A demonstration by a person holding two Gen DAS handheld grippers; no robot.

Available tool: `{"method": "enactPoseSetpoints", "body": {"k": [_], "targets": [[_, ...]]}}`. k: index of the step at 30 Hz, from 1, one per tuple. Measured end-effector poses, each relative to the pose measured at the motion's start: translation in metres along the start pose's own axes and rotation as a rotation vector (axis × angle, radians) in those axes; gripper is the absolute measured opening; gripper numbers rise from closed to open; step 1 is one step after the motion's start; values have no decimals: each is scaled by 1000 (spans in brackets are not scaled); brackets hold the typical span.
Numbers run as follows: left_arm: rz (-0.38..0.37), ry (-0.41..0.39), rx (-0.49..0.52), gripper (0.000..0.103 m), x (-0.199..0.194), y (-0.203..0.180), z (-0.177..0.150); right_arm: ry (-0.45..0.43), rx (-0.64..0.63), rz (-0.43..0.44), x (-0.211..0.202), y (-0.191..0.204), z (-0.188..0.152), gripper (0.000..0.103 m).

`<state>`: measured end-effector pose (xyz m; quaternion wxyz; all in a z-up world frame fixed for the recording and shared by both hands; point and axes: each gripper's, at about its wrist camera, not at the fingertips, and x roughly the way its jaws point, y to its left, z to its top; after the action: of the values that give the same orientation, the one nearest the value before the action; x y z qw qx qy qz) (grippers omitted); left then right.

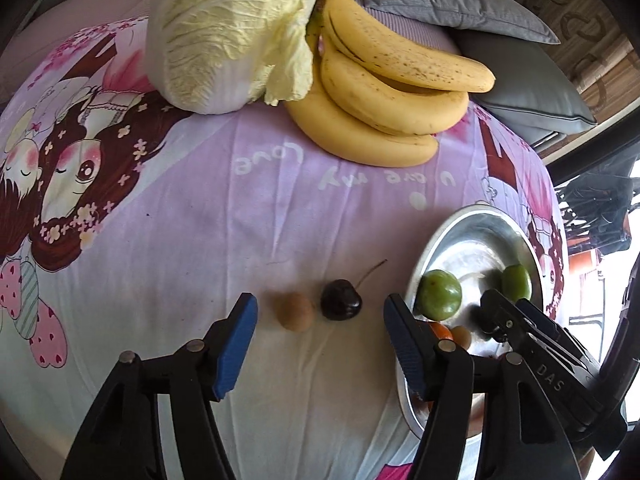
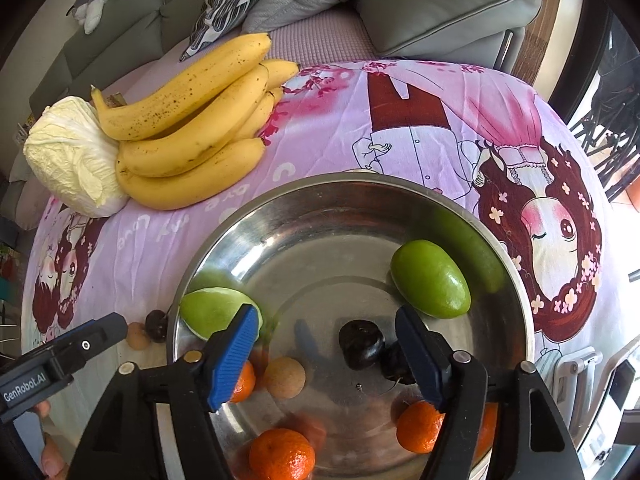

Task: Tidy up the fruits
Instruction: 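Open the left gripper to drop the tangerine while the right gripper releases the cherry, then withdraw both open grippers toward the brown kiwi and last cherry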

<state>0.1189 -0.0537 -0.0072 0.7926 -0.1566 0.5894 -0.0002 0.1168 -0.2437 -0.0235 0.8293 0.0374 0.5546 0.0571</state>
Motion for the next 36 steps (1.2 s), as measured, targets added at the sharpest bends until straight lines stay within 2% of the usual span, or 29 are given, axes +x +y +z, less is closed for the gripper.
{"method": "enactPoseSetpoints", "body": {"k": [2,6,7,8,13,14,16,26,28,32,36], "targets": [[27,-7,-5,74,2,4,1,6,-8,-1,2,3,0,83],[67,-21,-7,78,5,9,2,11,-19,1,4,7,-2,90],[72,-23,-6,84,5,10,2,11,-22,1,4,8,-2,93],[73,-27,-6,86,5,11,2,12,-24,1,4,9,-2,97],[77,-38,-23,87,5,22,2,14,-34,4,3,14,-3,103],[78,-40,-31,93,4,24,1,14,-36,5,3,15,-3,103],[82,-54,-46,97,3,29,2,15,-39,12,4,18,-3,103],[89,-117,-71,97,-9,53,6,8,-76,34,0,39,-2,103],[94,-143,-66,97,-24,62,4,4,-85,40,-2,45,-2,103],[78,-156,-76,97,-30,70,8,-7,-93,55,-6,56,-1,103],[136,-141,-117,97,-26,80,10,-19,-113,79,-10,69,0,103]]}}
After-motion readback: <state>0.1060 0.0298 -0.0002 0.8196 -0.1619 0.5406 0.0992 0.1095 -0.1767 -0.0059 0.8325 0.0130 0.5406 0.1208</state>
